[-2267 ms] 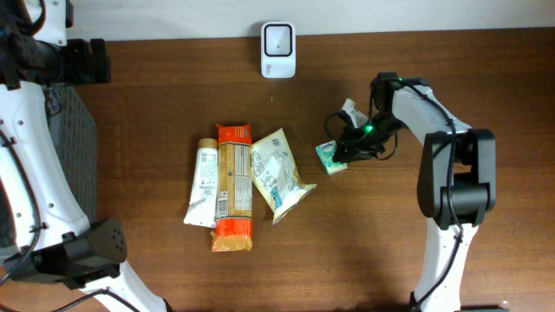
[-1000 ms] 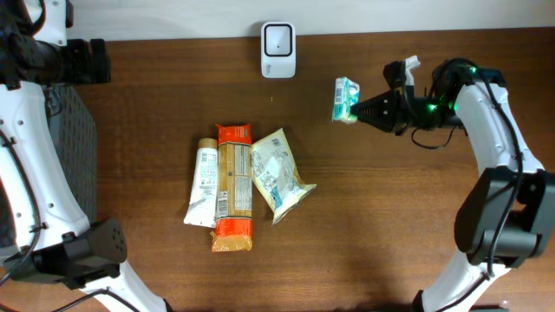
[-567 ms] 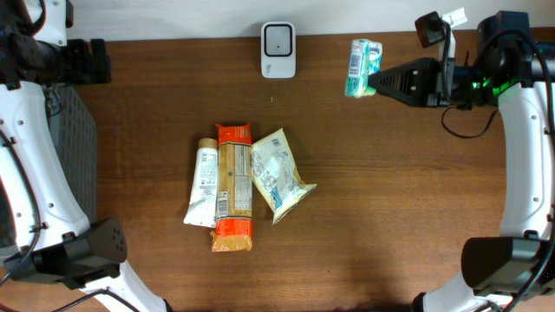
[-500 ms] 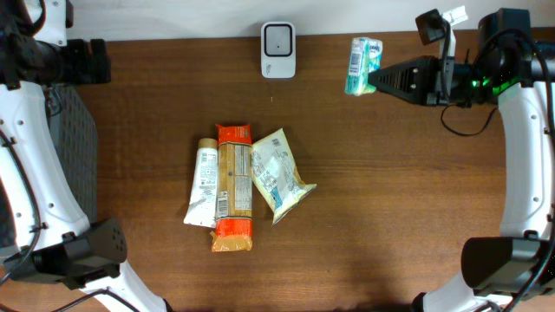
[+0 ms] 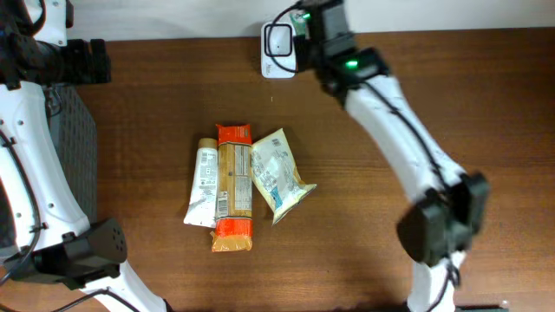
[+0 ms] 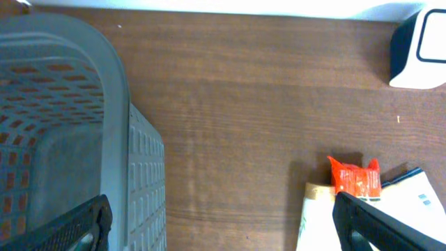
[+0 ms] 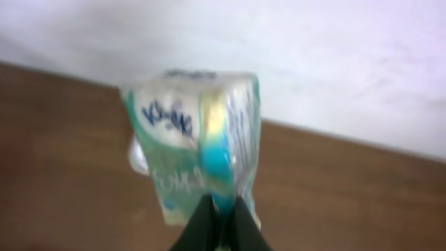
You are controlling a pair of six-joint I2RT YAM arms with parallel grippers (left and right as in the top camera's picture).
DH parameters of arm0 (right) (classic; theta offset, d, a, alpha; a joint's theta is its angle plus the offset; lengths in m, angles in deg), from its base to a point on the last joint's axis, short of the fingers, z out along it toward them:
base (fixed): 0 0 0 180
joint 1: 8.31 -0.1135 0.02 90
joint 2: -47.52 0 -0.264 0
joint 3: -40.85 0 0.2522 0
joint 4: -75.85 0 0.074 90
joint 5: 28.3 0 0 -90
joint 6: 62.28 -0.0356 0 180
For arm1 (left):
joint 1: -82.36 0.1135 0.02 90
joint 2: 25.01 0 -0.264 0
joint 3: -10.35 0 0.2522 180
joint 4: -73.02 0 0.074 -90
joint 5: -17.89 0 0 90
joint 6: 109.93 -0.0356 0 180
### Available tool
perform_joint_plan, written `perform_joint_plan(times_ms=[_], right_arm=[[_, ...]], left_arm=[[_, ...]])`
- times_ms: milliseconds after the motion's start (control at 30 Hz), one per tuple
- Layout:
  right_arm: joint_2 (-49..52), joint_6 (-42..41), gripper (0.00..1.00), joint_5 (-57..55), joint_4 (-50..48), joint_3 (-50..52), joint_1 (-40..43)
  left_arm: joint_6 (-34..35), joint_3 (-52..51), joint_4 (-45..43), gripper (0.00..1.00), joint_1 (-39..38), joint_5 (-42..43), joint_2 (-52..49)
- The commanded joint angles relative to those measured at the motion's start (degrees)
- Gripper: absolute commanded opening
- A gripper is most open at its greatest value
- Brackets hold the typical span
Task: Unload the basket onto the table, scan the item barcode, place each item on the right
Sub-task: 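Hold the box in front of the white scanner with the right gripper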
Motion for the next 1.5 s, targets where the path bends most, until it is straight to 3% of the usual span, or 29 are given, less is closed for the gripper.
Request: perform_joint_plan(times_ms=[0, 200, 333, 633, 1033, 1133, 1200, 1300, 1400, 1467], right_arm=[[6.5, 8.8, 0.04, -13.0, -6.8, -1.4, -0.7], [17.5, 15.6, 0.04, -13.9, -4.5, -21.1, -1.3], [20.1, 18.2, 0.04, -10.6, -8.7, -21.4, -1.3], [29.1, 43.9, 0.04, -9.1, -15.0, -21.4, -1.8], [30.1, 44.3, 0.04, -9.3, -14.9, -21.3, -3.0], [29.1, 42.3, 0.04, -9.3, -14.4, -21.3, -3.3], [26.8, 36.1, 0.04, -8.6, -12.3, -21.3, -3.3], [19.6, 30.0, 0.04, -1.2, -1.9, -21.3, -3.1], [10.8, 16.5, 0.04, 7.4, 11.1, -21.3, -2.3], [4.5, 2.9, 0.04, 11.0, 22.1, -21.3, -0.1]], left_arm=[[-0.9, 0.2, -0.1, 0.99, 0.0, 0.4, 0.1], [-0.9, 0.2, -0.1, 0.99, 0.0, 0.4, 0.1], [-0.9, 0.2, -0.1, 0.99, 0.0, 0.4, 0.1], [-0.9, 0.2, -0.1, 0.99, 0.0, 0.4, 0.1], [-0.9, 0.2, -0.1, 0.99, 0.0, 0.4, 0.1], [-0.9, 0.2, -0.1, 0.99, 0.0, 0.4, 0.1], [-0.9, 0.2, -0.1, 0.99, 0.0, 0.4, 0.1], [-0.9, 0.2, -0.1, 0.99, 0.0, 0.4, 0.1], [-0.9, 0.2, -0.1, 0.99, 0.0, 0.4, 0.1], [-0.9, 0.2, -0.1, 0.99, 0.0, 0.4, 0.1]])
